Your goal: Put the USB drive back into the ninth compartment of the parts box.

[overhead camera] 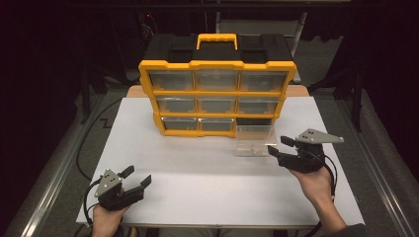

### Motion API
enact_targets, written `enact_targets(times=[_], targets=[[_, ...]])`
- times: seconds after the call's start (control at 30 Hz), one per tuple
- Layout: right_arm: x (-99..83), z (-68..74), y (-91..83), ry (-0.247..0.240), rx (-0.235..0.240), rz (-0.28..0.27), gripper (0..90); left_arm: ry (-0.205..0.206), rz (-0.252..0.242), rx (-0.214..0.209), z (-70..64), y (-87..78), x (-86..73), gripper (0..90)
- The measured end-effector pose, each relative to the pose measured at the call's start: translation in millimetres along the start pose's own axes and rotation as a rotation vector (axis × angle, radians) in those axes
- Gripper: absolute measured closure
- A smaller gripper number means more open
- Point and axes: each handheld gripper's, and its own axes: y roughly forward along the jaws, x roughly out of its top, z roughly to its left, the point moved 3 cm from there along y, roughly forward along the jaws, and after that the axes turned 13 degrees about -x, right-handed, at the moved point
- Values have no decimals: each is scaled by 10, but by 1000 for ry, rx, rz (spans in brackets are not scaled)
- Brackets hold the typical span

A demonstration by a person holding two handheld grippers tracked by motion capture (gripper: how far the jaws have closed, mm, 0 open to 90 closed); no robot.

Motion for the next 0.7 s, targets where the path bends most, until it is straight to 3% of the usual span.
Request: enact_targets(times=[0.7], targets=[[-390,-143,-197,57,-18,-39,357,-3,1,2,3,-4,-5,265]])
